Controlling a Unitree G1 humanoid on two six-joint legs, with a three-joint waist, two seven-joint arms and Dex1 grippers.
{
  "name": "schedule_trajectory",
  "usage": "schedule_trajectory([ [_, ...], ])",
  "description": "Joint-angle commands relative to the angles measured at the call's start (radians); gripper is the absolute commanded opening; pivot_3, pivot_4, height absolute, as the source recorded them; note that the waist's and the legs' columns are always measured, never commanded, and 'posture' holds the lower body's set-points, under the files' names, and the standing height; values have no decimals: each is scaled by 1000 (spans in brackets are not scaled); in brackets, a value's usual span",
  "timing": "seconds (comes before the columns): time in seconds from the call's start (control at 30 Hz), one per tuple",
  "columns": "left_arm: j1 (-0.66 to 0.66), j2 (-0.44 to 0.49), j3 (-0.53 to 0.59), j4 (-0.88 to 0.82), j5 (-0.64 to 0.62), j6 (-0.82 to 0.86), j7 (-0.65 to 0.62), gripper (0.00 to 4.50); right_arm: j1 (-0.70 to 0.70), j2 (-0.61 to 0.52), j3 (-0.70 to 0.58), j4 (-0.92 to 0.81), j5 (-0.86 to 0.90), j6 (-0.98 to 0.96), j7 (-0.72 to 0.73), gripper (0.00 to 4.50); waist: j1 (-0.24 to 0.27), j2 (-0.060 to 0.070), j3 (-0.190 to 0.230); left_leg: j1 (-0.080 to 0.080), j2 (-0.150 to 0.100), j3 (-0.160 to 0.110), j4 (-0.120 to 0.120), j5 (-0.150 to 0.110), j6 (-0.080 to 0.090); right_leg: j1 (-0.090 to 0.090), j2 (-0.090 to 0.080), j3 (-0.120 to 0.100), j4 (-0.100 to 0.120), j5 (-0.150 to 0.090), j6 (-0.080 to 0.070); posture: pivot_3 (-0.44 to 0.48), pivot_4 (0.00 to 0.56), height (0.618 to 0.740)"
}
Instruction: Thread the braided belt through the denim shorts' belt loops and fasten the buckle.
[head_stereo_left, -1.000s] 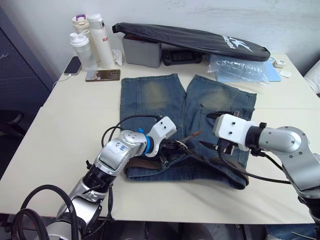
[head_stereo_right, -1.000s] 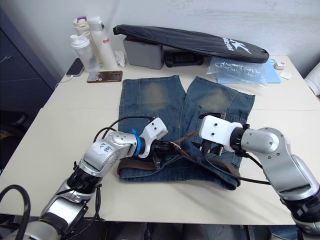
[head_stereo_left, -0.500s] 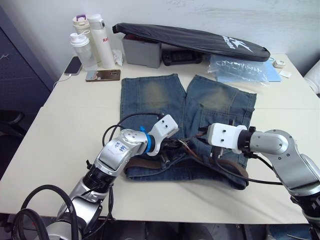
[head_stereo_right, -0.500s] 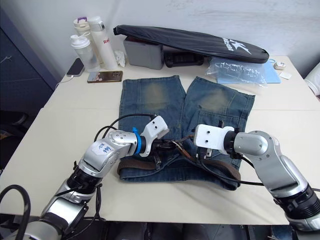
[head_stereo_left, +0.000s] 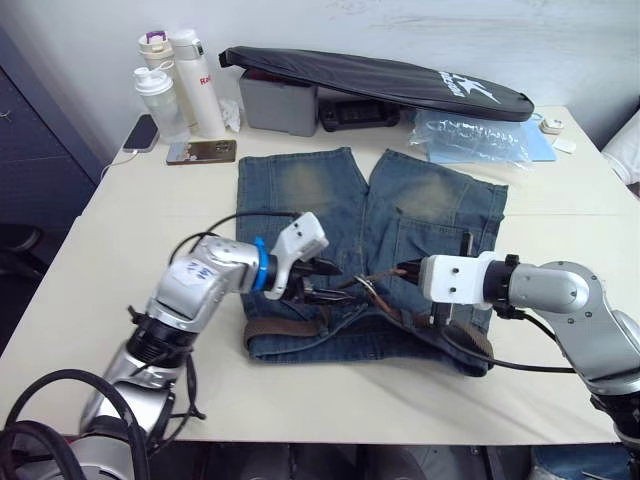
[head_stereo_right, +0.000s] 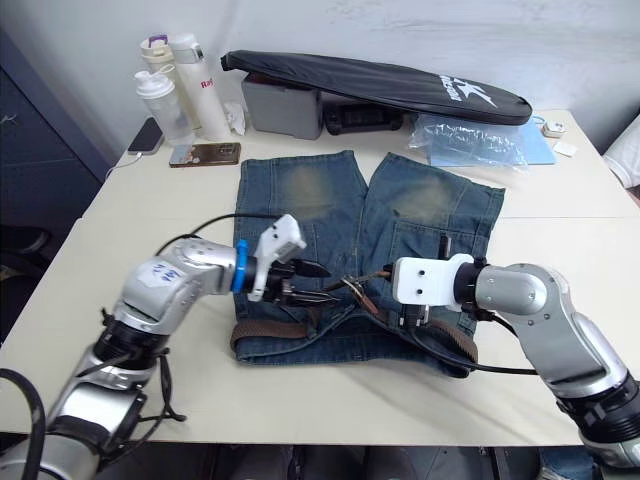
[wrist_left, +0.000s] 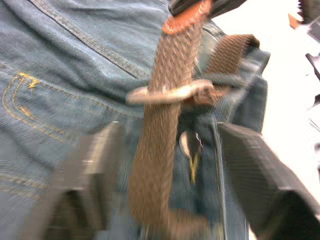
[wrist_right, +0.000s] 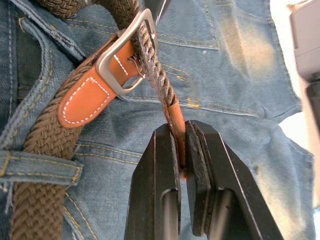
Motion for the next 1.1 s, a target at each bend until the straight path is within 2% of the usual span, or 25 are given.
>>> schedule_trajectory([
  [0.03, -34, 48, 39, 37, -21, -52, -84, 4454, 9, -26, -70, -43, 15, -32, 12, 0, 1, 0, 0, 0, 0, 0, 0, 0, 0, 0, 0, 0, 0, 0, 0, 0, 150, 740],
  [0.2, -33, 87, 15, 114, 35, -114, -107, 4454, 22, -80, -144, -45, 7, -175, 39, 0, 3, 0, 0, -1, -1, -1, 1, -1, 1, 0, -1, 1, 0, 0, 0, 0, 150, 740],
  [0.4, 18, 94, -69, 75, 71, -136, -145, 4454, -39, -113, -174, 5, 4, -305, 52, 0, 0, 1, 0, -1, 0, 0, 0, -1, 2, 0, -1, 2, 0, 0, 0, 0, 150, 740],
  [0.53, 43, 75, -111, 32, 81, -133, -140, 4454, -105, -120, -121, 6, -6, -388, 99, 0, -1, 1, 0, -1, 1, 0, 1, -1, 2, 0, 0, 3, 1, 0, 0, 0, 150, 740],
  [0.77, 29, 52, -95, 59, 86, -133, -129, 4454, -173, -132, -117, 74, -40, -523, 108, 0, 0, 1, 1, -1, 0, 0, 2, -2, 5, 0, -1, 3, 1, 0, 0, 0, 150, 740],
  [1.1, 38, 62, -119, 67, 118, -159, -142, 4454, -286, -127, -39, 91, -1, -537, 219, 0, -1, 2, 1, 0, 1, 0, 2, -2, 5, 0, -1, 3, 2, 0, 0, 0, 150, 740],
])
